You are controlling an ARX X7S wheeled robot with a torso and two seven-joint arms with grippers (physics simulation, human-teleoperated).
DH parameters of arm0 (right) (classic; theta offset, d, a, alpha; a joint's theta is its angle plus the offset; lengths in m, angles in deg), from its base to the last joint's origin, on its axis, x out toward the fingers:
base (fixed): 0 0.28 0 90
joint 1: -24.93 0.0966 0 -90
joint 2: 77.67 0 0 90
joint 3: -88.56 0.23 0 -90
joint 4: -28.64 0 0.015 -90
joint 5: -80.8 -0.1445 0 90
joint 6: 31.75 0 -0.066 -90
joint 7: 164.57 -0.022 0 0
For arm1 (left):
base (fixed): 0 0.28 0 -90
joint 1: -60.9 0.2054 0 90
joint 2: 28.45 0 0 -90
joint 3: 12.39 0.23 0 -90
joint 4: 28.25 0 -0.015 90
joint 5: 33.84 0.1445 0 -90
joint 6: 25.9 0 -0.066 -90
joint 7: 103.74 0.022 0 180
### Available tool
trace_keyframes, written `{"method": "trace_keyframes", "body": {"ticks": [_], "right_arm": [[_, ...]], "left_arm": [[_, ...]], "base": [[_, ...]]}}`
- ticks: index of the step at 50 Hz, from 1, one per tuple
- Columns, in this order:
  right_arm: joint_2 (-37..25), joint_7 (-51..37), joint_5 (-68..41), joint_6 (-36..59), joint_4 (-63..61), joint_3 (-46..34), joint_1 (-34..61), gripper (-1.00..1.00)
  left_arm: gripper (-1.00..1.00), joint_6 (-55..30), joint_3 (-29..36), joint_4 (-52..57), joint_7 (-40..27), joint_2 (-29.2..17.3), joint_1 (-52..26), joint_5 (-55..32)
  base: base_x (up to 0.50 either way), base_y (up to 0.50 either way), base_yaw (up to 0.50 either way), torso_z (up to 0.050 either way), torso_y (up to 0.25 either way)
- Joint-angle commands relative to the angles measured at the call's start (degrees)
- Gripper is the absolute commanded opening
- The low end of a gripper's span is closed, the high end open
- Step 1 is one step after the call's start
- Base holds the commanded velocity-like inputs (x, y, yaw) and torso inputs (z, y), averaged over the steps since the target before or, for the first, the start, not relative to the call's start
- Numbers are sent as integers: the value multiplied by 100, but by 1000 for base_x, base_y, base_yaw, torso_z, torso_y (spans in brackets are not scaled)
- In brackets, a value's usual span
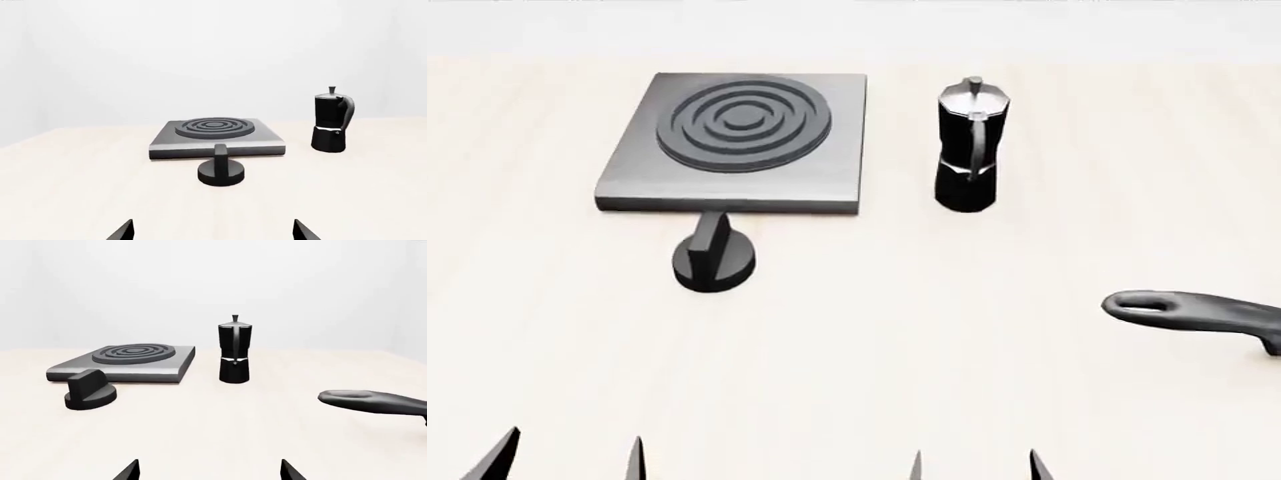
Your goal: Put the moka pot on the stove.
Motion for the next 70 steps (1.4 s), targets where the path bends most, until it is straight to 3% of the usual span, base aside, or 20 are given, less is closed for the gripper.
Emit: {"method": "trace_keyframes", "body": {"ticks": [1,70], "right_arm": [[-59,-77,-39,-94,34,-76,13,100],[-299,-336,-332,-263,96,-393,62,100]], "left_arm": [[100,74,97,-28,-39,-75,-16,-35],[100,79,440,-30,-147,-337,-65,-376]], "base": [[234,0,0,0,0],[259,0,0,0,0]]}}
